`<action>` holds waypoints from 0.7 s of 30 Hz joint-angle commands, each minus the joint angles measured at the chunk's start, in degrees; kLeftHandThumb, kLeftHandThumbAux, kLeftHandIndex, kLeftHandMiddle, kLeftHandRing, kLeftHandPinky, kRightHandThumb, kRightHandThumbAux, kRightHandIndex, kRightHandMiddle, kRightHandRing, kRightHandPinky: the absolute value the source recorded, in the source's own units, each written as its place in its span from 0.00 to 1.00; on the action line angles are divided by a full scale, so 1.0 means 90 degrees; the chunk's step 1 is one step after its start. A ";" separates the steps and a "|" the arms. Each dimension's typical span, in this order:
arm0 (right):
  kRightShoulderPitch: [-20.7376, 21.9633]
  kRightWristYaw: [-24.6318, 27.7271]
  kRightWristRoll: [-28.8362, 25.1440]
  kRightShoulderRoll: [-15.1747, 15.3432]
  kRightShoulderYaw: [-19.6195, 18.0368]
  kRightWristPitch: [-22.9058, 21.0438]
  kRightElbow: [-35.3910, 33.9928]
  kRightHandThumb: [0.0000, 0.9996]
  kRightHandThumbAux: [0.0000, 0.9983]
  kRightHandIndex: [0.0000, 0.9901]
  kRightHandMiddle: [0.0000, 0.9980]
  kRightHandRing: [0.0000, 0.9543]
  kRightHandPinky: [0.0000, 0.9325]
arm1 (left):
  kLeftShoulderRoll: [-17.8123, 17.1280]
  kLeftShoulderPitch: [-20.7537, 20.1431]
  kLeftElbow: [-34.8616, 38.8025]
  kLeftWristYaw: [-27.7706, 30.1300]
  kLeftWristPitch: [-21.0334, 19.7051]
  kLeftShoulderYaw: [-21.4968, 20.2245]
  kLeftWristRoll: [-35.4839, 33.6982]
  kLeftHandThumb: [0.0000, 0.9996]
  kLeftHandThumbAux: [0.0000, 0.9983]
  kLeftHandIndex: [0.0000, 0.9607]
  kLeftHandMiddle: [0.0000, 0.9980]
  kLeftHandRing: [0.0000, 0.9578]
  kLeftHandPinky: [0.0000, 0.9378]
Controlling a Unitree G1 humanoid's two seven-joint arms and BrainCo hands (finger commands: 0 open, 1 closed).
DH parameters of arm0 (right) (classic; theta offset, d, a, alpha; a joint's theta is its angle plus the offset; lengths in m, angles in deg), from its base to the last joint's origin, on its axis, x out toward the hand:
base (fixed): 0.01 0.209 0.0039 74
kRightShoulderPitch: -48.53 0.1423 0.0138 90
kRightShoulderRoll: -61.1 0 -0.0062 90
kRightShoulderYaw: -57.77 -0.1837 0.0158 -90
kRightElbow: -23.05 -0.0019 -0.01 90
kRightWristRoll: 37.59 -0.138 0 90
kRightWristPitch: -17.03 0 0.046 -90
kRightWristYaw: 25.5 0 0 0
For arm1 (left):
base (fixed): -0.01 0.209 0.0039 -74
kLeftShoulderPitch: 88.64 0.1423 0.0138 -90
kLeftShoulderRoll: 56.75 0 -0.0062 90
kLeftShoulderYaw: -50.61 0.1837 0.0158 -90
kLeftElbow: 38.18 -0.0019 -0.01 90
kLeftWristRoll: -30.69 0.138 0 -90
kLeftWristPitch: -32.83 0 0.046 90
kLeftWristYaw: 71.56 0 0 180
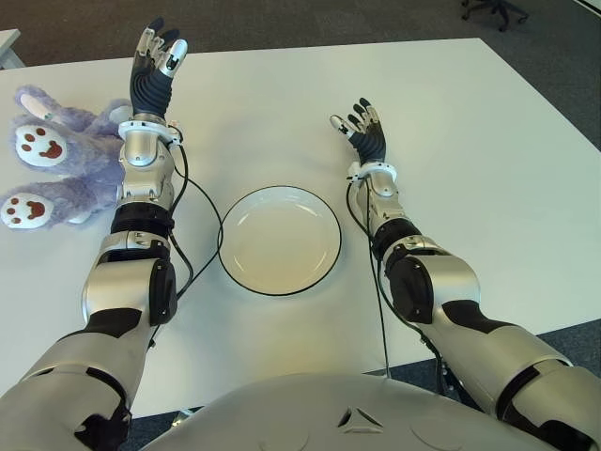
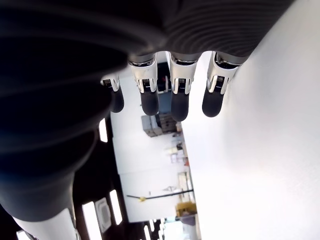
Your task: Put the doll into the plate.
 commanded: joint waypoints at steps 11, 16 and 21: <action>-0.0446 -0.0054 -0.0007 -0.0122 0.0018 -0.0268 0.0273 0.12 0.78 0.05 0.09 0.09 0.11 | 0.0130 0.0114 0.0900 -0.0190 -0.0555 0.0073 0.0101 0.00 0.46 0.00 0.17 0.17 0.17; -0.0451 -0.0047 -0.0024 -0.0125 0.0004 -0.0263 0.0270 0.14 0.78 0.05 0.10 0.10 0.11 | 0.0099 0.0143 0.1182 -0.0242 -0.0705 0.0060 0.0158 0.00 0.46 0.00 0.17 0.17 0.17; -0.0469 -0.0043 -0.0032 -0.0118 -0.0006 -0.0258 0.0271 0.15 0.78 0.06 0.10 0.11 0.13 | 0.0067 0.0273 0.1507 -0.0387 -0.0737 0.0022 0.0259 0.00 0.47 0.03 0.18 0.18 0.19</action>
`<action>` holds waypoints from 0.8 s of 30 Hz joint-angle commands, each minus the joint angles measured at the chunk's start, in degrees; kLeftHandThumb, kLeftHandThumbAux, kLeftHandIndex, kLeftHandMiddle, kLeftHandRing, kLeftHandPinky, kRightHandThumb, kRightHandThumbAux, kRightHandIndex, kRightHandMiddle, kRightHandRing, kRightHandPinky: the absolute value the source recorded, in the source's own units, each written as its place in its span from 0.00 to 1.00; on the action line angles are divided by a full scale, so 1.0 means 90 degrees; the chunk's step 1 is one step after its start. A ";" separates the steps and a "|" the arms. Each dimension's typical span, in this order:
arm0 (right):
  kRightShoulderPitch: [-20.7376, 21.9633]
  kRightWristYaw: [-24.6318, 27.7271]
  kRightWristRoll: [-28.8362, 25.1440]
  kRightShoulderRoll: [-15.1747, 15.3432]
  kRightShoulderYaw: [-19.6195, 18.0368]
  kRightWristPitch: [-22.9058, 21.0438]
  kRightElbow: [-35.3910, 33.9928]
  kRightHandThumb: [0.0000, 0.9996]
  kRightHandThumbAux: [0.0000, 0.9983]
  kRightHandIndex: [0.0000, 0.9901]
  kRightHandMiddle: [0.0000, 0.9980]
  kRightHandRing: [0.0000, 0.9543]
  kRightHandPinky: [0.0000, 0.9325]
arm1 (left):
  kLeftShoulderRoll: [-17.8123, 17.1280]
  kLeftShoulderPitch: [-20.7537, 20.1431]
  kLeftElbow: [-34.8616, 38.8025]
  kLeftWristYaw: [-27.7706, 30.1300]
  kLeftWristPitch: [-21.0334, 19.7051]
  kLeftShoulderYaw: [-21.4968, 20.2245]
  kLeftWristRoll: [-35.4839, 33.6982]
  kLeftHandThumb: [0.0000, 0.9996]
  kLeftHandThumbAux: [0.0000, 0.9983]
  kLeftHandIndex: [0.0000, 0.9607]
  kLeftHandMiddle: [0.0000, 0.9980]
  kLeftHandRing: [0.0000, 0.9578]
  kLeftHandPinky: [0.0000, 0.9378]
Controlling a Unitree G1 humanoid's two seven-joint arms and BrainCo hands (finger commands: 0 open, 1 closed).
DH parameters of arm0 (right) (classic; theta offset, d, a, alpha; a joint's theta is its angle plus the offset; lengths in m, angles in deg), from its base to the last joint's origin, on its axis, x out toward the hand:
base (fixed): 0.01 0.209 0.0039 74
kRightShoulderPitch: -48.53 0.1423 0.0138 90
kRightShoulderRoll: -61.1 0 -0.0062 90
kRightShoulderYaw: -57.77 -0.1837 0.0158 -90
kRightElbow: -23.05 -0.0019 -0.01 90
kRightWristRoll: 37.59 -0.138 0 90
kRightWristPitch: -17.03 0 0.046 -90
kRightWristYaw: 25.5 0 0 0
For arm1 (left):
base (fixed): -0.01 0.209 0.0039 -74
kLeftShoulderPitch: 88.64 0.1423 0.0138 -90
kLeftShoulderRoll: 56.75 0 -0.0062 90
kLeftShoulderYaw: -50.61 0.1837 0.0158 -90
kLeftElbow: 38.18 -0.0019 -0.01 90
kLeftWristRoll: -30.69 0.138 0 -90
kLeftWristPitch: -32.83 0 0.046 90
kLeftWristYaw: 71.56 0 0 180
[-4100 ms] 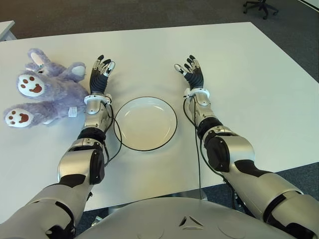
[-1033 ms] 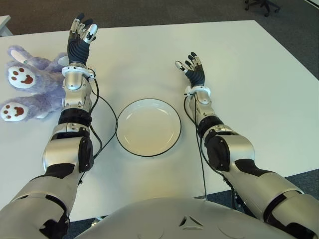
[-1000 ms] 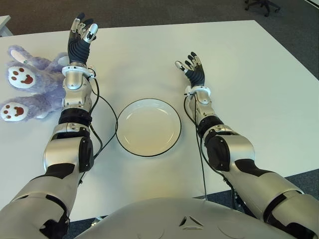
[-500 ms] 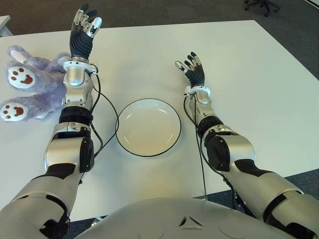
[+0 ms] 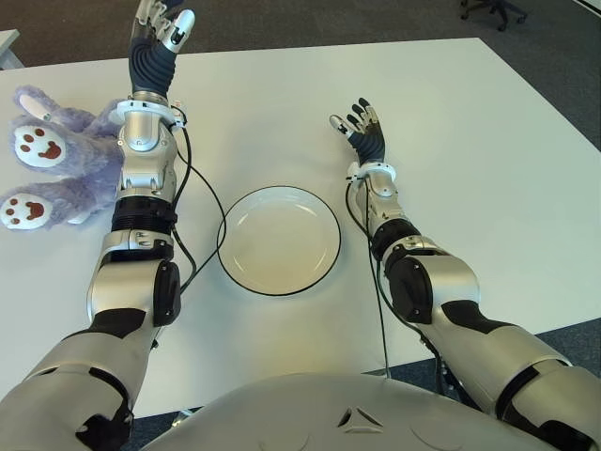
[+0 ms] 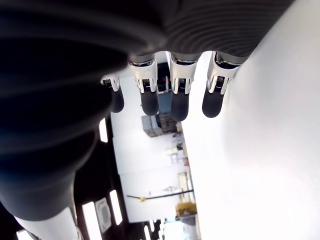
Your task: Put the doll into the plate.
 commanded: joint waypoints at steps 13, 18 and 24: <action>-0.0490 0.0050 -0.0070 -0.0073 -0.0065 -0.0243 0.0276 0.17 0.78 0.06 0.11 0.12 0.14 | -0.0053 0.0394 0.0505 -0.0222 -0.0004 -0.0092 0.0125 0.01 0.46 0.01 0.18 0.20 0.21; -0.0488 0.0096 -0.0083 -0.0060 -0.0089 -0.0252 0.0280 0.17 0.78 0.07 0.12 0.12 0.13 | -0.0058 0.0457 0.0720 -0.0243 -0.0040 -0.0100 0.0142 0.02 0.46 0.00 0.17 0.19 0.19; -0.0490 0.0179 -0.0108 -0.0031 -0.0145 -0.0268 0.0302 0.19 0.78 0.07 0.11 0.12 0.14 | -0.0049 0.0512 0.0998 -0.0445 -0.0117 -0.0081 0.0299 0.00 0.46 0.02 0.19 0.19 0.18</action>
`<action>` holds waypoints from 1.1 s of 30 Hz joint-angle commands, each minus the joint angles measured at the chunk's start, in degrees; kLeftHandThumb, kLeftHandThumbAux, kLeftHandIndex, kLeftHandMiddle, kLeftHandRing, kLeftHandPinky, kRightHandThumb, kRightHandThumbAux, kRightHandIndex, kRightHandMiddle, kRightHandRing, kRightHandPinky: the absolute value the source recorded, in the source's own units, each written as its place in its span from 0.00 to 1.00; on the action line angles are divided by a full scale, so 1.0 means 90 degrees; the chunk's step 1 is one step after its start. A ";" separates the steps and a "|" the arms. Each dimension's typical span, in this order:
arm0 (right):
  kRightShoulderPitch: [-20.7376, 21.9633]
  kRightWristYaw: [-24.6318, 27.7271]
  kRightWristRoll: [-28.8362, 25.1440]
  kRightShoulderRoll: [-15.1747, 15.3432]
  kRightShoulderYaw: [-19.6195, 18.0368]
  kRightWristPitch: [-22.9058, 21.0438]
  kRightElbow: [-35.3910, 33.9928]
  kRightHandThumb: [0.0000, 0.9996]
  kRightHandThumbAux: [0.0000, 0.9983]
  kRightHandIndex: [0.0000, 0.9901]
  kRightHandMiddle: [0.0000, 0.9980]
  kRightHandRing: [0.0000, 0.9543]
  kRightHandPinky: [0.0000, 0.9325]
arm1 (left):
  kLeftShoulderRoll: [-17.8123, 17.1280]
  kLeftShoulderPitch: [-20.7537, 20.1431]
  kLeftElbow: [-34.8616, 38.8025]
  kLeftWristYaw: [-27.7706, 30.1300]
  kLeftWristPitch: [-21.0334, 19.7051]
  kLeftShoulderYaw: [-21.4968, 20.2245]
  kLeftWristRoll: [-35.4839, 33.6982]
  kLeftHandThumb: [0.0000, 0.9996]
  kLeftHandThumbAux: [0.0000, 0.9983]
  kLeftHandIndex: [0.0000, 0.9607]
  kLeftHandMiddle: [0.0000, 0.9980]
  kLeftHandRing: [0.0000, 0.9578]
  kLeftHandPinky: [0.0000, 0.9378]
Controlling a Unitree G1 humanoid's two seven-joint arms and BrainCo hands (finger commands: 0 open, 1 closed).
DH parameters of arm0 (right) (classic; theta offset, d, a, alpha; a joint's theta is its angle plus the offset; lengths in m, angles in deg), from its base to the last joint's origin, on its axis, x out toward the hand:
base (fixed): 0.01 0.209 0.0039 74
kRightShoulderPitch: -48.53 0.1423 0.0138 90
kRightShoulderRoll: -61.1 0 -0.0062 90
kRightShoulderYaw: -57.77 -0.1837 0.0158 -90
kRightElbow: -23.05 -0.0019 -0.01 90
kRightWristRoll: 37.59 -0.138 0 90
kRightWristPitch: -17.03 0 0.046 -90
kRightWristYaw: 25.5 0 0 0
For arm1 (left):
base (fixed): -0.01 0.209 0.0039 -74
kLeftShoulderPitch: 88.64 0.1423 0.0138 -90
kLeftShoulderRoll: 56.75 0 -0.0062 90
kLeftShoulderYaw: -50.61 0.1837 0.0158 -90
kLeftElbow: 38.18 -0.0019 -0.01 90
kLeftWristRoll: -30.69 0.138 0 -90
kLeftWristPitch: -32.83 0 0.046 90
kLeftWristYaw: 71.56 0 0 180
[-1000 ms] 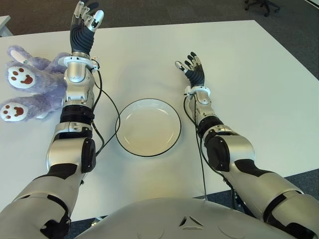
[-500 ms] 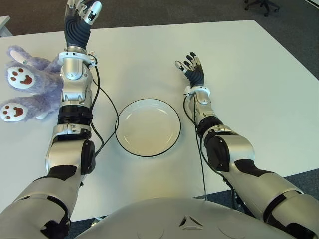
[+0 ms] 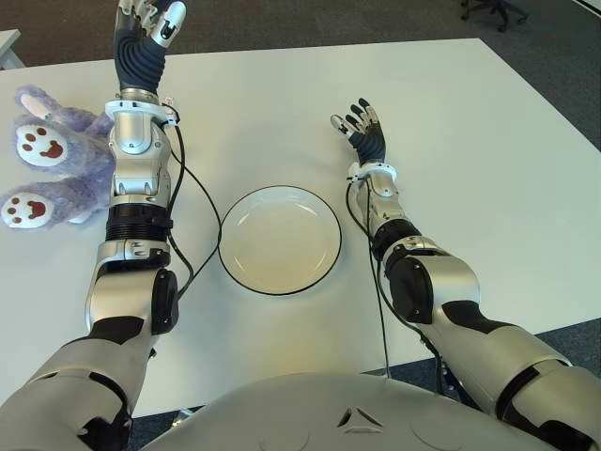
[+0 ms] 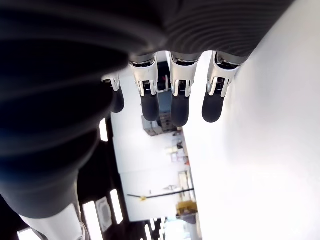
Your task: Put the doll into the plate.
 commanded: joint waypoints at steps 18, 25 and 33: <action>-0.0559 0.0135 -0.0079 0.0014 -0.0102 -0.0224 0.0312 0.20 0.77 0.08 0.11 0.11 0.13 | -0.0077 0.0471 0.0895 -0.0947 -0.0454 0.0069 0.1013 0.00 0.42 0.00 0.12 0.11 0.06; -0.0570 0.0141 -0.0064 0.0050 -0.0101 -0.0237 0.0317 0.19 0.77 0.08 0.11 0.11 0.13 | -0.0033 0.0547 0.1026 -0.1237 -0.0645 0.0054 0.1245 0.00 0.41 0.00 0.11 0.09 0.00; -0.0577 0.0143 -0.0049 0.0093 -0.0090 -0.0267 0.0327 0.18 0.77 0.08 0.11 0.11 0.13 | 0.0008 0.0576 0.0992 -0.1732 -0.0582 0.0109 0.1598 0.00 0.44 0.00 0.11 0.11 0.04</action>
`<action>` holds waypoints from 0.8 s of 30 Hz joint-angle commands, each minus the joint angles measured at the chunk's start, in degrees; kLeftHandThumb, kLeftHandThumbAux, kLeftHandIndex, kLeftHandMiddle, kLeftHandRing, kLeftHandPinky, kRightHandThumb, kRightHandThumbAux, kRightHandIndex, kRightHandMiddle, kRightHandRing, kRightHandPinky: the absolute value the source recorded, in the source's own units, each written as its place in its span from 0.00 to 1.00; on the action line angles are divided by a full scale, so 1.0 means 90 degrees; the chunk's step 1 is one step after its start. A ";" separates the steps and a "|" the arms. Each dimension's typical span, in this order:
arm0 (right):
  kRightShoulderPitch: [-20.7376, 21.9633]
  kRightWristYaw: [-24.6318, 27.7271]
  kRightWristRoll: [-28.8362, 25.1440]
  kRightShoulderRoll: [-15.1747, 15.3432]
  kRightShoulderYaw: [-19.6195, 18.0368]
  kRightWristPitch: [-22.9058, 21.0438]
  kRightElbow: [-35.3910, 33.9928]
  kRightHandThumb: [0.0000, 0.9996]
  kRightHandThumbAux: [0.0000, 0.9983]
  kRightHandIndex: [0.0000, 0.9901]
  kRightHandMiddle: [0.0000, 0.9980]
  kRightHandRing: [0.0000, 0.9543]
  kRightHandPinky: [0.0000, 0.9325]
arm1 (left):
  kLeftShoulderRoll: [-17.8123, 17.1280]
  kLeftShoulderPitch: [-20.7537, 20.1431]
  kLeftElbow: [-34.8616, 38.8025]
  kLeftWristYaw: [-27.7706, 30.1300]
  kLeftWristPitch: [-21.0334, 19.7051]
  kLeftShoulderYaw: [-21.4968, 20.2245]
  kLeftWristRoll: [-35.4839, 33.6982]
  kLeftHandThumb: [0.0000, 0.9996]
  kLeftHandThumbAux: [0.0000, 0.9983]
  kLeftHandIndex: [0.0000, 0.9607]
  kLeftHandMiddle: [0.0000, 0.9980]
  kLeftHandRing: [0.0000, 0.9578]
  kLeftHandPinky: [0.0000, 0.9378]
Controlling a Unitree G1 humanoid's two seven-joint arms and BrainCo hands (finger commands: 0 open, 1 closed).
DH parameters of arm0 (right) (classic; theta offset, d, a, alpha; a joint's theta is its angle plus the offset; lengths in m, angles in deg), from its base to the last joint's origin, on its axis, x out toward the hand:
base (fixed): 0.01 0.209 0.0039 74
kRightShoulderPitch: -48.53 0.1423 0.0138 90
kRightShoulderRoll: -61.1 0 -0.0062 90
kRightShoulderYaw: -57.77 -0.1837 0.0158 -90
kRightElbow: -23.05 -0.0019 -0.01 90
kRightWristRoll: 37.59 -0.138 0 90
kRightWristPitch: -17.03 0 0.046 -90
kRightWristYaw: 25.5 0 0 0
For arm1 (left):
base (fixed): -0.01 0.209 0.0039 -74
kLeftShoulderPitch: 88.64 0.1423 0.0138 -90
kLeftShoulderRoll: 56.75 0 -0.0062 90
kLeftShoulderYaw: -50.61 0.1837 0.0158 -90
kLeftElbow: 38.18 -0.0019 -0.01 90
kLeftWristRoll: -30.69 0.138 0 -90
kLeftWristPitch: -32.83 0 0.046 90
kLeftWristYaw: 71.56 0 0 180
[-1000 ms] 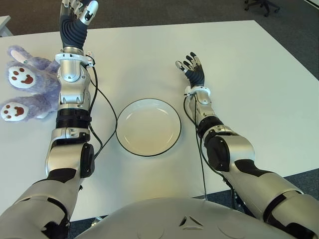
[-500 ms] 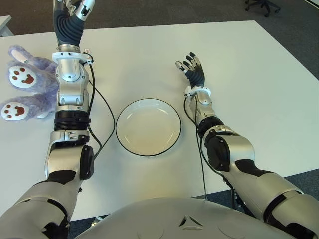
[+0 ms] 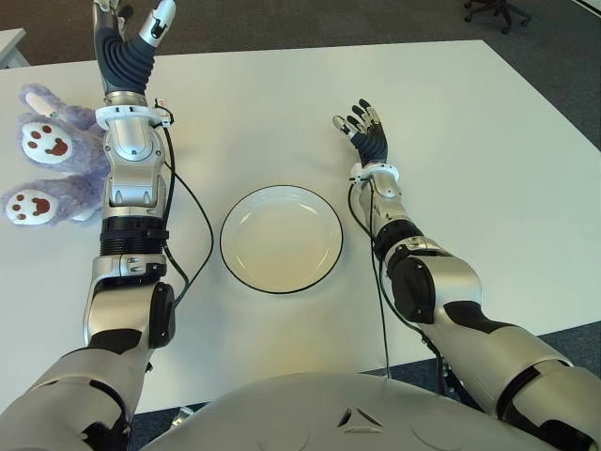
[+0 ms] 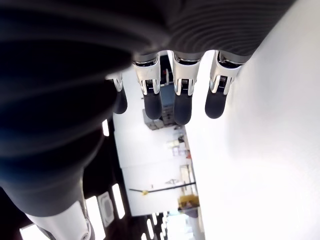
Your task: Put the doll into the plate.
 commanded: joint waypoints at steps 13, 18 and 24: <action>-0.0551 0.0025 0.0006 0.0077 0.0007 -0.0324 0.0350 0.15 0.78 0.07 0.10 0.10 0.12 | -0.0133 0.0249 -0.0275 -0.0716 0.0017 0.0113 0.0702 0.00 0.56 0.00 0.10 0.12 0.09; -0.0550 0.0034 0.0024 0.0097 0.0032 -0.0334 0.0357 0.13 0.78 0.06 0.09 0.09 0.11 | -0.0165 0.0277 -0.0276 -0.0826 -0.0119 0.0129 0.0834 0.00 0.57 0.00 0.09 0.12 0.08; -0.0541 0.0046 0.0017 0.0120 0.0037 -0.0351 0.0363 0.11 0.78 0.06 0.09 0.09 0.11 | -0.0346 0.0484 -0.0241 -0.1374 -0.0452 0.0276 0.1554 0.03 0.57 0.00 0.09 0.11 0.06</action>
